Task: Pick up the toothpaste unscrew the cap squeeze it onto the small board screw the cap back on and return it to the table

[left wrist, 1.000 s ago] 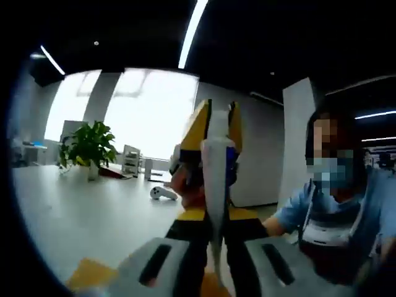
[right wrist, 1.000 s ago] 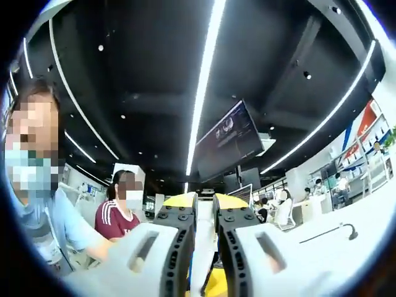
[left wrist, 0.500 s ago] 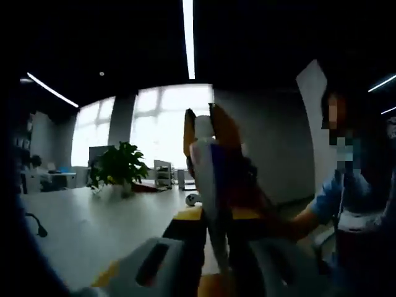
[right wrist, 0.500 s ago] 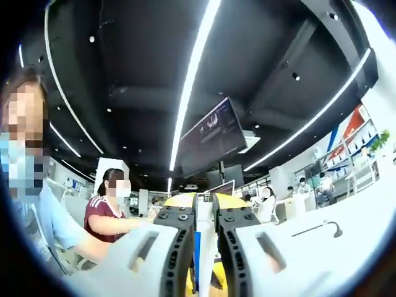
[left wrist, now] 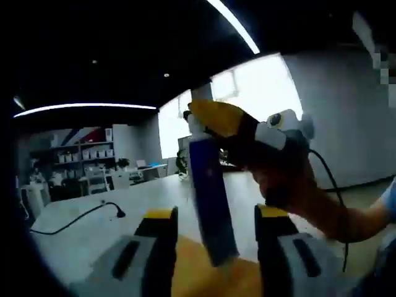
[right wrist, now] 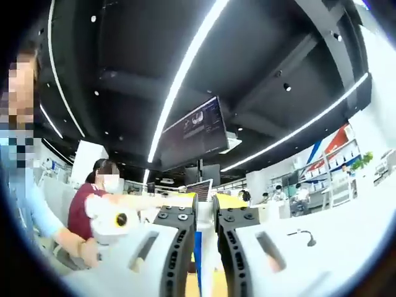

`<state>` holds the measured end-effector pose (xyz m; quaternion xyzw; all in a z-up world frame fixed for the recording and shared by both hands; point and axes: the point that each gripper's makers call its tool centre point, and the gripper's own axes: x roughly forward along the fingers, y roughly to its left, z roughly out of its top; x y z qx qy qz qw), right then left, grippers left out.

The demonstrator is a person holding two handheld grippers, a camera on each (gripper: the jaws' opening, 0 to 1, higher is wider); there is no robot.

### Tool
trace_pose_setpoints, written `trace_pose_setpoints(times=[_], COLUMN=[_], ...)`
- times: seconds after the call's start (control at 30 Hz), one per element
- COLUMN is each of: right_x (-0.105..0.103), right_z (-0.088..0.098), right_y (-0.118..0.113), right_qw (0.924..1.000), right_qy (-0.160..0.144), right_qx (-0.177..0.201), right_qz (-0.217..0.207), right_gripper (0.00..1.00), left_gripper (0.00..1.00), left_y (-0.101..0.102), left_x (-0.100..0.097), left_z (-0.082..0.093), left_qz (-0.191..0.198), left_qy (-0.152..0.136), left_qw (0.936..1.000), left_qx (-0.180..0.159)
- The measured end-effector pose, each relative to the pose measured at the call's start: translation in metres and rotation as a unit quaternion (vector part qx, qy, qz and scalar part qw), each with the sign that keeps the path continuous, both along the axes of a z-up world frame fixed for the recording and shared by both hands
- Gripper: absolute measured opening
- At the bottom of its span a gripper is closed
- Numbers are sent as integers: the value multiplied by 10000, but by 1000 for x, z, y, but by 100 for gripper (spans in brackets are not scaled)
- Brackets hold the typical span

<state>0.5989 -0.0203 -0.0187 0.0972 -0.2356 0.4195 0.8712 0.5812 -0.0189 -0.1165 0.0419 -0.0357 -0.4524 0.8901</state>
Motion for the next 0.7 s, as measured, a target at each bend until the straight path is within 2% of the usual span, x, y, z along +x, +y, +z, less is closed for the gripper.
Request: trace_pose_setpoints(times=[0.07, 0.13, 0.17, 0.27, 0.3, 0.33, 0.37, 0.43, 0.53, 0.63, 0.7], right_x=[1, 3, 3, 2, 1, 0, 0, -2, -5, -6, -4], right_z=[-2, -3, -3, -3, -3, -3, -2, -3, -2, -3, -3], right_y=[0, -1, -1, -1, -1, -1, 0, 2, 5, 7, 7], right_qw=[9999, 9999, 9999, 9999, 9999, 9999, 9999, 9999, 9998, 9997, 9997], right_qy=[2, 21, 40, 100, 96, 91, 81, 27, -68, -99, -94], right_qx=[-20, -16, -17, 84, 95, 92, 78, -98, -152, -183, -182], right_qz=[-101, -123, -99, -22, 0, -6, -17, -91, -137, -150, -165], right_gripper=[10, 10, 10, 10, 10, 10, 10, 10, 10, 10, 10], left_gripper=[74, 73, 72, 66, 64, 61, 58, 53, 43, 36, 35], left_y=[-5, -9, -14, -25, -29, -29, -29, -31, -28, -16, -16], left_x=[-2, 1, 3, 5, 7, 11, 16, 20, 31, 46, 50], left_z=[2, 1, 0, -5, -5, -3, -4, -4, -2, 0, -1], left_qz=[277, 491, 556, 610, 649, 778, 928, 967, 1162, 1585, 1529], left_qy=[-17, -167, -346, -262, -294, -457, -488, -487, -512, -738, -791], left_qw=[9996, 9984, 9972, 9970, 9968, 9951, 9934, 9930, 9910, 9830, 9831], left_qx=[59, 232, 358, 390, 367, 407, 475, 468, 435, 568, 622])
